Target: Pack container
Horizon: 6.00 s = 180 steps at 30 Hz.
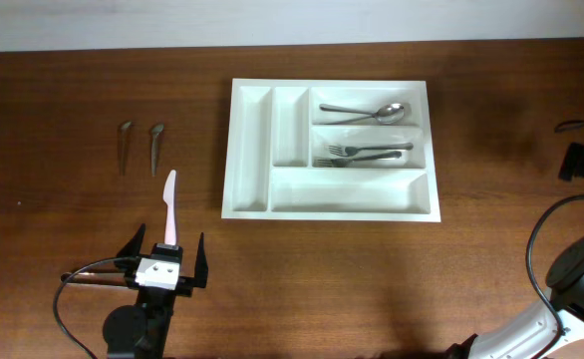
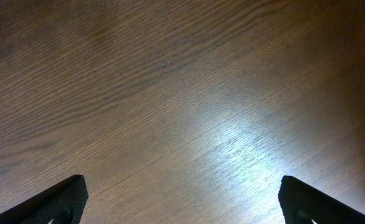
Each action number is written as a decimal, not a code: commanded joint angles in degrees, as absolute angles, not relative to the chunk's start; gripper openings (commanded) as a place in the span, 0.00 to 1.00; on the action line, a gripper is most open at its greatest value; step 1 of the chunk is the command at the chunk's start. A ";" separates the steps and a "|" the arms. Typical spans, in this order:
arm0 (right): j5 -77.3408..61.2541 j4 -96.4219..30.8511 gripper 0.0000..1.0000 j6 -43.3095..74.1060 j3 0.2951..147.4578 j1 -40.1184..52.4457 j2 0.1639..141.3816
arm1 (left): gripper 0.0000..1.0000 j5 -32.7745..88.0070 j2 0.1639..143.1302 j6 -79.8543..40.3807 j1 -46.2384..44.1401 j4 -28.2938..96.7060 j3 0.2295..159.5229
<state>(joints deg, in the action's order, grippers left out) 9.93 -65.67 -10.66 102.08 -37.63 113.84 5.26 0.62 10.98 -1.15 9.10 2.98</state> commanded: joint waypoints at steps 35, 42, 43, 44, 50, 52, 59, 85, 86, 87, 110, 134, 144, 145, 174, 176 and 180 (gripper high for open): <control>9.43 -65.54 0.99 -9.98 101.78 -37.52 113.73 | 0.99 18.15 62.87 6.74 9.93 45.74 64.47; 9.43 -65.52 0.99 -9.98 101.78 -37.52 113.73 | 0.99 -7.81 66.30 -47.66 11.88 53.63 65.17; 9.43 -65.54 0.99 -9.98 101.78 -37.52 113.73 | 0.99 -9.52 66.06 -54.98 12.47 56.10 65.17; 9.43 -65.52 0.99 -9.98 101.78 -37.52 113.73 | 0.99 -10.70 65.87 -61.39 13.08 58.30 65.17; 9.41 -65.52 0.99 -9.98 101.78 -37.52 113.73 | 0.99 -10.61 65.28 -73.10 14.46 62.11 65.17; 9.41 -65.52 0.99 -9.98 101.78 -37.52 113.73 | 0.99 -10.46 65.45 -73.06 14.46 63.77 65.12; 9.41 -65.52 0.99 -9.98 101.78 -37.52 113.73 | 0.99 -9.15 66.08 -90.35 17.52 76.75 65.08; 9.41 -65.52 0.99 -9.98 101.78 -37.52 113.73 | 0.99 -1.69 99.72 -77.91 23.42 83.18 73.52; 9.41 -65.52 0.99 -9.98 101.78 -37.52 113.73 | 0.99 -3.01 100.51 -77.87 23.42 82.94 73.52; 9.43 -65.54 0.99 -9.98 101.78 -37.52 113.73 | 0.99 -4.86 101.08 -77.34 23.42 82.65 73.49; 9.41 -65.52 0.99 -9.98 101.78 -37.52 113.73 | 0.99 -14.09 75.59 -60.53 17.80 69.43 59.29; 9.43 -65.52 0.99 -9.98 101.78 -37.52 113.73 | 0.99 -11.97 82.83 -59.02 23.16 57.39 50.06; 9.43 -65.52 0.99 -9.98 101.78 -37.52 113.73 | 0.99 -9.78 82.83 -59.96 23.18 51.79 45.04; 9.41 -65.52 0.99 -9.98 101.78 -37.52 113.73 | 0.99 -8.69 82.83 -58.96 23.18 50.57 44.75; 9.43 -65.52 0.98 -9.98 101.78 -37.52 113.73 | 0.99 -13.19 82.94 -63.16 23.16 47.55 40.10; 9.43 -65.54 0.99 -9.98 101.78 -37.52 113.73 | 0.99 -11.88 82.94 -63.16 23.16 47.55 40.10; 9.41 -65.52 0.99 -9.98 101.78 -37.52 113.73 | 0.99 -11.16 82.94 -63.13 23.16 47.46 40.10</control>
